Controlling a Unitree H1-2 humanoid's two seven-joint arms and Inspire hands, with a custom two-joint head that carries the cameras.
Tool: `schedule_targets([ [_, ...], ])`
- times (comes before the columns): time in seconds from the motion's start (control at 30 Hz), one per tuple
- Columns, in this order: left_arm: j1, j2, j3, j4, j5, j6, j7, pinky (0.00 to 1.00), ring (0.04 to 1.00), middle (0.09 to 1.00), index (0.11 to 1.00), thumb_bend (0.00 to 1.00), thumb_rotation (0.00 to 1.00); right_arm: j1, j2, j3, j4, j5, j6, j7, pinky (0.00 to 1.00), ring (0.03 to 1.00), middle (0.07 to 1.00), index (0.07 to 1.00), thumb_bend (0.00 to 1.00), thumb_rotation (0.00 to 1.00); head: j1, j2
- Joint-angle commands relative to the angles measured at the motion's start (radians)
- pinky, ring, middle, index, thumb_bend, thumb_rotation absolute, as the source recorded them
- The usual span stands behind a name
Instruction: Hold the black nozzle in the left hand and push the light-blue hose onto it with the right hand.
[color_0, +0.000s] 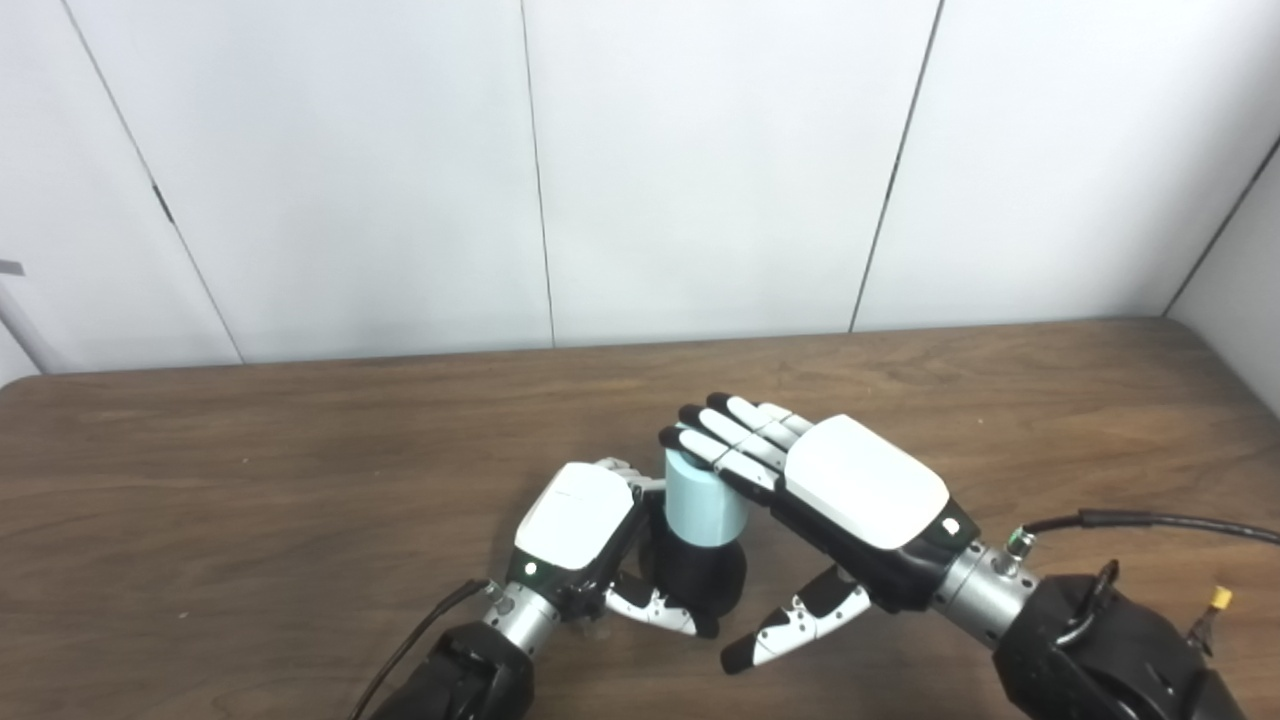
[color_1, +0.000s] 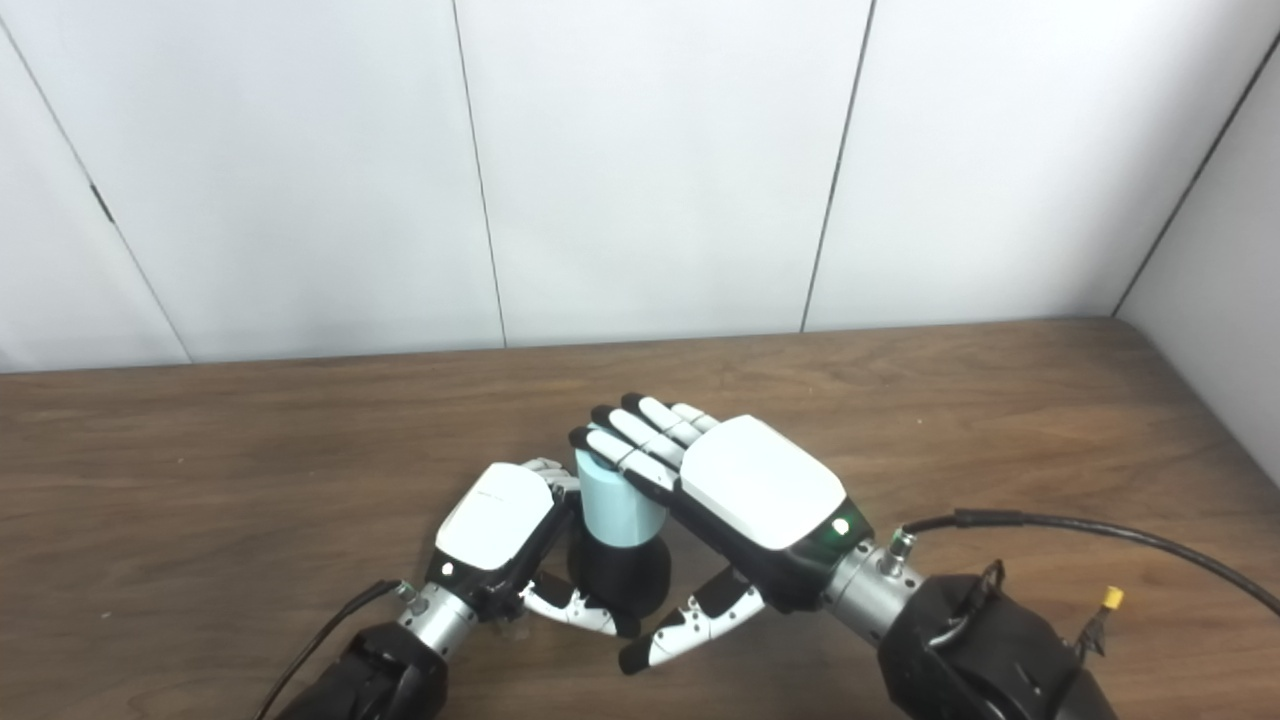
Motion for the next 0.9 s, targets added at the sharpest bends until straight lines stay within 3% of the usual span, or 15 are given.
schedule_targets([
  [0.0, 0.138, 0.054, -0.038, 0.094, 0.027, 0.087, -0.145, 0.72, 0.562, 0.449, 0.51, 0.52, 0.0, 0.039, -0.033, 0.034, 0.048, -0.037, -0.033, 0.043, 0.9, 1.0, 0.95, 0.895, 0.89, 0.69, 0.001, 0.001],
  [0.1, 0.138, 0.056, -0.039, 0.094, 0.028, 0.084, -0.144, 0.73, 0.571, 0.46, 0.505, 0.52, 0.0, 0.052, -0.035, 0.048, 0.067, -0.048, -0.04, 0.019, 0.88, 0.997, 0.936, 0.882, 0.9, 0.7, 0.0, 0.003],
  [0.43, 0.142, 0.056, -0.037, 0.091, 0.032, 0.082, -0.128, 0.71, 0.562, 0.446, 0.516, 0.52, 0.0, 0.088, -0.044, 0.086, 0.075, -0.073, -0.015, 0.048, 0.96, 1.0, 0.953, 0.901, 0.89, 0.75, 0.003, 0.007],
  [0.63, 0.141, 0.062, -0.041, 0.081, 0.036, 0.092, -0.149, 0.72, 0.57, 0.449, 0.513, 0.52, 0.0, 0.113, -0.042, 0.098, 0.079, -0.099, -0.012, 0.045, 0.91, 1.0, 0.959, 0.908, 0.89, 0.78, 0.003, 0.01],
  [0.87, 0.138, 0.063, -0.045, 0.082, 0.039, 0.097, -0.155, 0.72, 0.58, 0.455, 0.511, 0.52, 0.0, 0.131, -0.041, 0.103, 0.089, -0.093, -0.007, 0.016, 0.9, 1.0, 0.95, 0.899, 0.89, 0.76, 0.004, 0.01],
])
